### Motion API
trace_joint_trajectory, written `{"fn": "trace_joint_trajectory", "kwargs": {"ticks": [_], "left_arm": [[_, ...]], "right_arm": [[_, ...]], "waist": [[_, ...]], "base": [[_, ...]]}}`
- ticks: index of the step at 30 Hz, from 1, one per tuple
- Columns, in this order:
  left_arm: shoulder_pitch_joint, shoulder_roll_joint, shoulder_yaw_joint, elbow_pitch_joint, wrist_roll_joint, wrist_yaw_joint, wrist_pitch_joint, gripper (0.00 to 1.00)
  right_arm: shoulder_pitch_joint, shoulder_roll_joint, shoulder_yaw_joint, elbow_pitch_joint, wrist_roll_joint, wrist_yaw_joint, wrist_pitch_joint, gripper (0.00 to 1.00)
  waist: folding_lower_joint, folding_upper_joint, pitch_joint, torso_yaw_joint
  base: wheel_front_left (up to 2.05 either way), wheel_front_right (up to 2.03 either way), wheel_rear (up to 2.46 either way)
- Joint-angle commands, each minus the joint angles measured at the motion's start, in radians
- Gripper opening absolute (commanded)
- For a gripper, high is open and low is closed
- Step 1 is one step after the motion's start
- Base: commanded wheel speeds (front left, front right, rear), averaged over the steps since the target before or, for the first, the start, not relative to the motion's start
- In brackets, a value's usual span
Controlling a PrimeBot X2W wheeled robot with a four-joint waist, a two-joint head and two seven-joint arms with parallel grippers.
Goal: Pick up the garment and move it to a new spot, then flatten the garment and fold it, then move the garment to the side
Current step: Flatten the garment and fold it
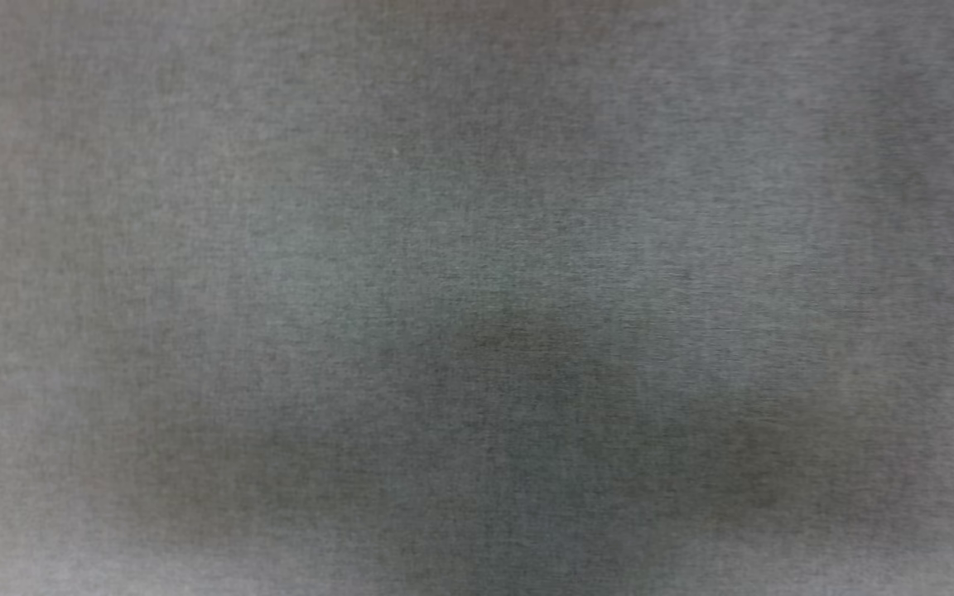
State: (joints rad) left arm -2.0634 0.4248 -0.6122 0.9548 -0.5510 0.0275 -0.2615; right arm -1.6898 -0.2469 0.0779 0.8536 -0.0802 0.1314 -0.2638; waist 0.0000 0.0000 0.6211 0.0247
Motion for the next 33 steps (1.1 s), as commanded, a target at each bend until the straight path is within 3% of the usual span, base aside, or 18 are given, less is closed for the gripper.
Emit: {"fn": "trace_joint_trajectory", "kwargs": {"ticks": [1, 4, 11, 16, 21, 27, 33], "left_arm": [[0.046, 0.01, 0.014, -0.018, 0.002, 0.006, -0.003, 0.0], [0.135, 0.011, 0.029, -0.052, 0.007, -0.012, -0.002, 0.0], [0.311, -0.002, -0.016, 0.04, -0.015, -0.094, 0.025, 0.0], [0.434, -0.015, -0.069, 0.085, -0.042, -0.14, 0.131, 0.0], [0.571, -0.007, -0.125, 0.081, -0.084, -0.157, 0.26, 0.0], [0.775, 0.046, -0.2, -0.022, -0.171, -0.158, 0.428, 0.0], [1.022, 0.142, -0.217, -0.21, -0.28, -0.146, 0.58, 0.0]], "right_arm": [[0.026, 0.009, -0.007, -0.004, -0.017, -0.002, 0.0, 0.0], [0.072, 0.013, -0.021, 0.013, -0.045, -0.002, 0.0, 0.0], [0.192, 0.0, 0.027, 0.106, -0.015, -0.002, 0.0, 0.0], [0.295, -0.007, 0.115, 0.192, 0.077, -0.002, 0.001, 0.0], [0.425, 0.002, 0.233, 0.24, 0.232, -0.002, 0.032, 0.0], [0.62, -0.047, 0.392, 0.139, 0.462, -0.002, 0.136, 0.0], [0.838, -0.177, 0.499, -0.075, 0.681, -0.002, 0.267, 0.0]], "waist": [[0.0, 0.0, 0.014, 0.018], [0.0, 0.0, -0.004, 0.031], [0.0, 0.0, -0.072, 0.05], [0.0, 0.0, -0.142, 0.055], [0.0, 0.0, -0.223, 0.056], [0.0, 0.0, -0.31, 0.061], [0.0, 0.0, -0.378, 0.07]], "base": [[0.0, 0.0, 0.0], [0.0, 0.0, 0.0], [0.0, 0.0, 0.0], [0.0, 0.0, 0.0], [0.0, 0.0, 0.0], [0.0, 0.0, 0.0], [0.0, 0.0, 0.0]]}}
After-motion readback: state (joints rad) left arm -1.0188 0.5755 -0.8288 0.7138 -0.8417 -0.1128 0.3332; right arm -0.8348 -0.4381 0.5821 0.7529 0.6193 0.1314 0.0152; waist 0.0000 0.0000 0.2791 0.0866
